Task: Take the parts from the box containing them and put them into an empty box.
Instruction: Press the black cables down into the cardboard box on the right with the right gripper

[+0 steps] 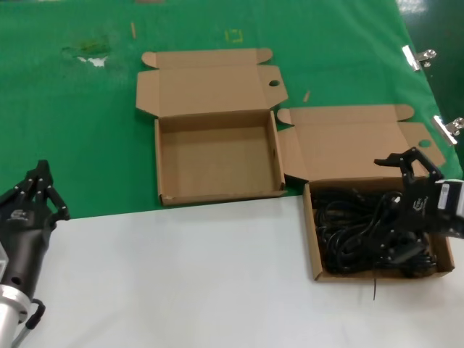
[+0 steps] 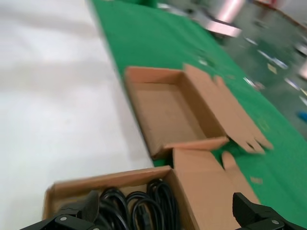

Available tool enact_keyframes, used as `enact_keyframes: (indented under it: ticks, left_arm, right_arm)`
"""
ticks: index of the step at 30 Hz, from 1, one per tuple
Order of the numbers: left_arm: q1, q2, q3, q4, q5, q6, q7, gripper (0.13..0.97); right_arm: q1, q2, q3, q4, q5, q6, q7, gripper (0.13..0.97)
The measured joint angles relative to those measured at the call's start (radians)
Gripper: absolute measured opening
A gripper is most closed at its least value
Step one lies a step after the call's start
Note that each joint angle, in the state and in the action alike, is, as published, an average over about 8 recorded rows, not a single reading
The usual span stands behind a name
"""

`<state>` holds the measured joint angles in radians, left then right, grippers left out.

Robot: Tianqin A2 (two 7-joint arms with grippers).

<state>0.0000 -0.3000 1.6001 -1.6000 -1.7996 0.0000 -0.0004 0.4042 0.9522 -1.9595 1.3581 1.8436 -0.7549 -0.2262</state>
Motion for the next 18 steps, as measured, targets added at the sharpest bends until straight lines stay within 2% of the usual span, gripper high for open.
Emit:
enact_keyframes:
  ticks: [4,9,14,18]
  left_arm:
    - [0.000,0.000,0.000,0.000,0.000,0.000,0.000,0.140]
    - [0.000,0.000,0.000,0.000,0.000,0.000,0.000,0.140]
    - [0.000,0.000,0.000,0.000,0.000,0.000,0.000,0.140]
    - [0.000,0.000,0.000,0.000,0.000,0.000,0.000,0.140]
  right_arm:
    - [0.095,-0.002,-0.014,-0.062,-0.039,-0.159,-0.160,0.966]
    - [0.226,-0.018,-0.058,-0.145,-0.138,-0.309,-0.362,0.966]
    - [0.337,-0.052,-0.107,-0.234,-0.247,-0.382,-0.521,0.966]
    - [0.392,-0.078,-0.134,-0.280,-0.310,-0.413,-0.600,0.966]
